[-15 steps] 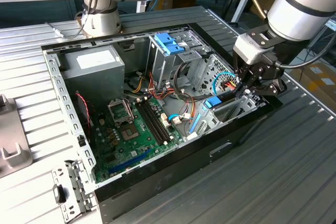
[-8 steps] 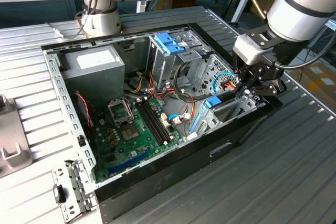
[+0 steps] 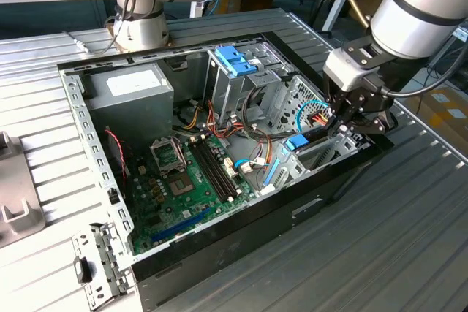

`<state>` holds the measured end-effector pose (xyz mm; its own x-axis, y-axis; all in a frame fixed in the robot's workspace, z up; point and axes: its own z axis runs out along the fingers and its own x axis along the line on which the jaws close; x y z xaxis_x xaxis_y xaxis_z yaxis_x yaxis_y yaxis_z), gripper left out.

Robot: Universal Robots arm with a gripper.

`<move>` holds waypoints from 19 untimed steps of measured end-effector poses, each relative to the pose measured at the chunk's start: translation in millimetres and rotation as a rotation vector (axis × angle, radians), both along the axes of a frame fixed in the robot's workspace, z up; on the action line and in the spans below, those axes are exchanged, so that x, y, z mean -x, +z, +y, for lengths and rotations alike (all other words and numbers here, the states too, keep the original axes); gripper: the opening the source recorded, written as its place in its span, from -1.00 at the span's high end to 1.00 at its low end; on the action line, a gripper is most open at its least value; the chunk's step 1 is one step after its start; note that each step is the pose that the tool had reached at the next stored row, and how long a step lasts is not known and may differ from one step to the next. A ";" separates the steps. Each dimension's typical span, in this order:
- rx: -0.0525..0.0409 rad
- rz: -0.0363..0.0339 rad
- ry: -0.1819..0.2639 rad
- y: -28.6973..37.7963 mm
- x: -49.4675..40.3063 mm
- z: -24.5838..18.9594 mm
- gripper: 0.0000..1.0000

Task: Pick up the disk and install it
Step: 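Insert the first disk wire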

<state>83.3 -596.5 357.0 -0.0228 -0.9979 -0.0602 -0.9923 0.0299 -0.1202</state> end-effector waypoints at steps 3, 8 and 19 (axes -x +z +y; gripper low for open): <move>-0.0001 0.0000 0.000 -0.6 0.0 0.1 0.65; -0.0001 0.0000 0.000 -1.4 0.0 0.2 0.65; -0.0001 0.0000 0.000 -4.1 0.0 0.4 0.65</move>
